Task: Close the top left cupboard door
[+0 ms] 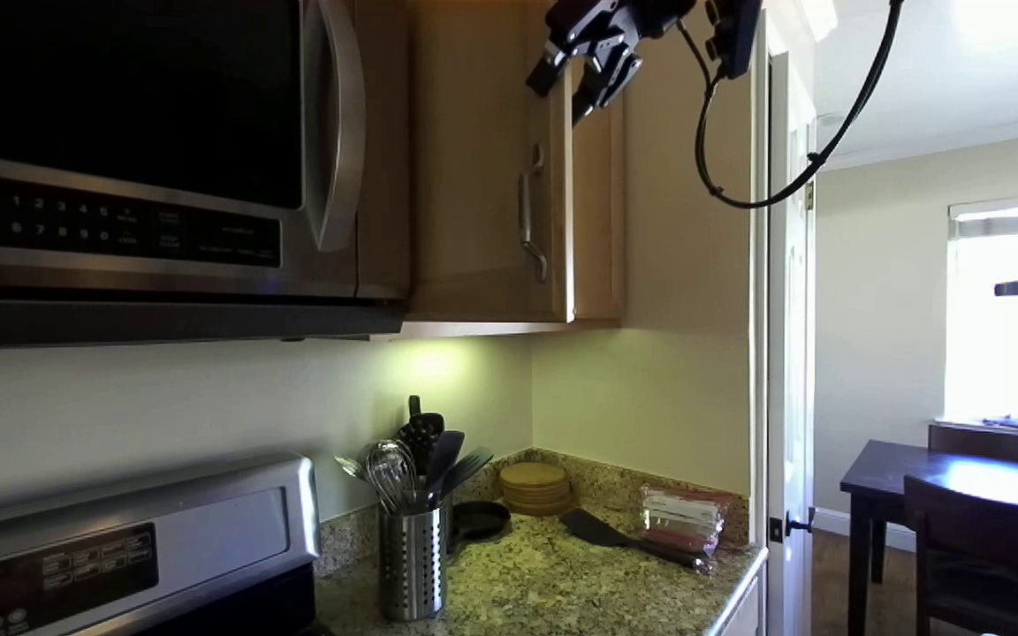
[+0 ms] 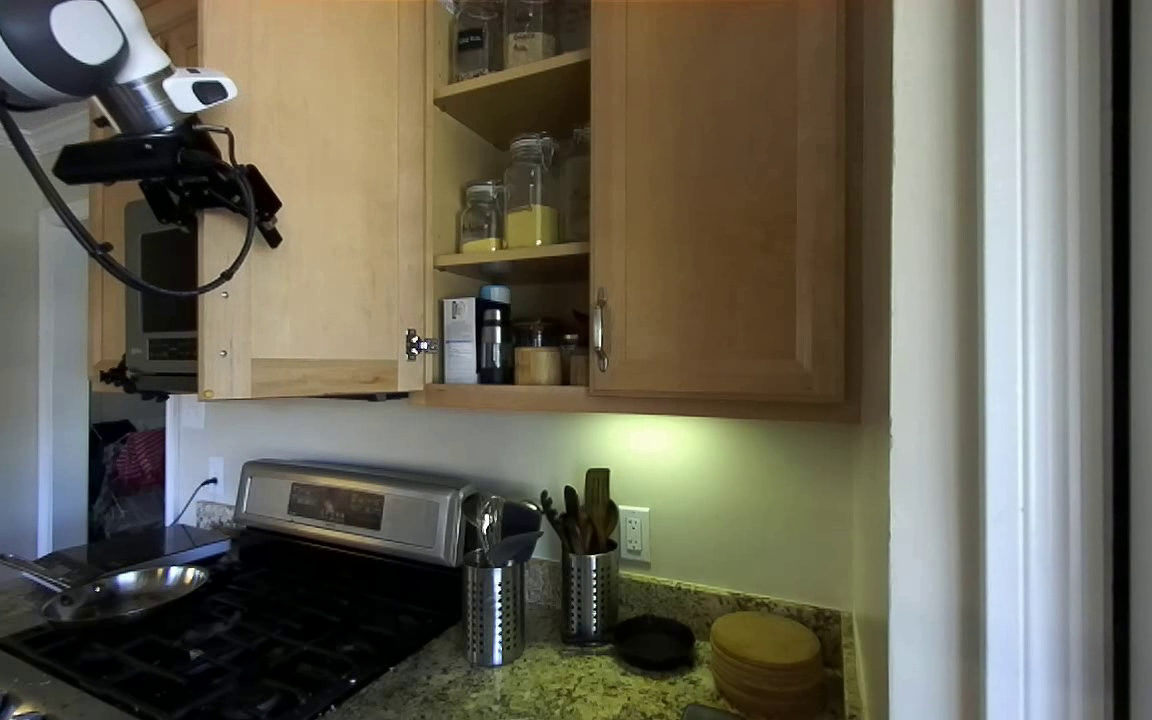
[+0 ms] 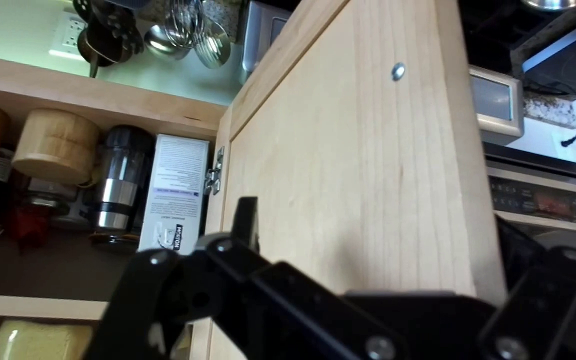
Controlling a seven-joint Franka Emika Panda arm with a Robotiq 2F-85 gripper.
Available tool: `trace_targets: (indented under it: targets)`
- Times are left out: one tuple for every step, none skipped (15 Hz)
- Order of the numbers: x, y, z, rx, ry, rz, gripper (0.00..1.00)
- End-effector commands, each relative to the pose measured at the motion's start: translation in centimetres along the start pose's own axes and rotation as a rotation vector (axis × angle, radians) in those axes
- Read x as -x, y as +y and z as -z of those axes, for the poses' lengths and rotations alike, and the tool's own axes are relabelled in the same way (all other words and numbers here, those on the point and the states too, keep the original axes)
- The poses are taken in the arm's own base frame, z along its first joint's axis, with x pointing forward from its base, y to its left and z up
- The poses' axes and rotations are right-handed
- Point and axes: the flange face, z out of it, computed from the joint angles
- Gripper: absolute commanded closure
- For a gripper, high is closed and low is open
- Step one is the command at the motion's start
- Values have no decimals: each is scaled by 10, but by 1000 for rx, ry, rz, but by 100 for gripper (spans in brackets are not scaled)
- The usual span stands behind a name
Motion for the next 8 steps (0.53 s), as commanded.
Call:
trace_targets:
  targets:
    - [3,45,-13,116,-10,-61,0]
    - [5,48,-12,127,-14,-66,0]
    - [6,51,-12,136,-17,-70,0]
    - [7,57,-14,151,-24,-81,0]
    - [8,62,-15,161,-28,-91,0]
    - [9,70,-17,176,-35,-108,0]
    - [11,76,-18,198,-39,-118,0]
    - [12,87,-22,226,-49,-133,0]
